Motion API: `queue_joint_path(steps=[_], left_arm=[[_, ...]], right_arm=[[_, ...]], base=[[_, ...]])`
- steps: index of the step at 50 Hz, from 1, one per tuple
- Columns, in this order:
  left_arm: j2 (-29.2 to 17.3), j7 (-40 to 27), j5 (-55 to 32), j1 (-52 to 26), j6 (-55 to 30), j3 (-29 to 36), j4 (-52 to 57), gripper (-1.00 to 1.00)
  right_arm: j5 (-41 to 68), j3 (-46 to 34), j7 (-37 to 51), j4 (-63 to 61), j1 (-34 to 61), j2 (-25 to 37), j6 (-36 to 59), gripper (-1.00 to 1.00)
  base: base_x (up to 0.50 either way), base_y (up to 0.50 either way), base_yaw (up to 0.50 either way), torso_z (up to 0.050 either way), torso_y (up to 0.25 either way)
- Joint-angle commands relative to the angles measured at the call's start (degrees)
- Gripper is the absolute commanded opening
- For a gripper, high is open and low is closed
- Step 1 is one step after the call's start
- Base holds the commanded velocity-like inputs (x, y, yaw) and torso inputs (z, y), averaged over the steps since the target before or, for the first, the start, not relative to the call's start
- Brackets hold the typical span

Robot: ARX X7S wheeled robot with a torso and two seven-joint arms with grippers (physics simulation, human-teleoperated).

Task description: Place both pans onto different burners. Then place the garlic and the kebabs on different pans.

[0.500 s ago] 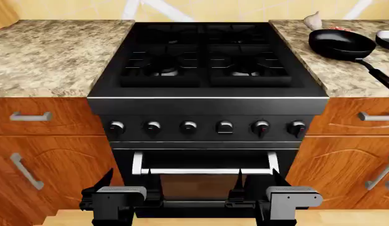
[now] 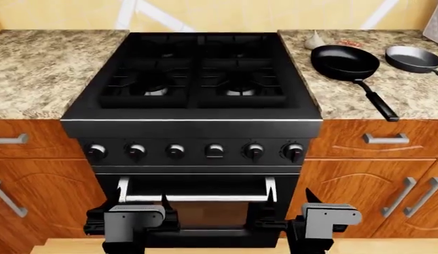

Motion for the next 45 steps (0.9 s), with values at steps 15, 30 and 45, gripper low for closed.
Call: queue_joint_path(steps=[15, 30, 45], left_arm=[[-3.97, -0.01, 2.66, -6.95, -24.72, 4.54, 22.44, 1.0], [-4.97, 1.31, 3.07, -14.25, -34.16, 7.03, 26.08, 1.0], [-6.18, 5.24, 0.6, -27.99, -45.2, 6.71, 22.33, 1.0]], right_arm=[[1.15, -3.89, 3.18, -19.55, 7.41, 4.58, 21.94, 1.0], [2.13, -4.02, 3.79, -23.56, 13.84, 6.32, 29.85, 1.0], [4.68, -4.02, 1.82, -20.5, 27.67, 8.3, 42.09, 1.0]], base=[[0.0, 0.0, 0.0, 0.05, 0.0], [0.0, 0.0, 0.0, 0.05, 0.0], [0.0, 0.0, 0.0, 0.027, 0.0]])
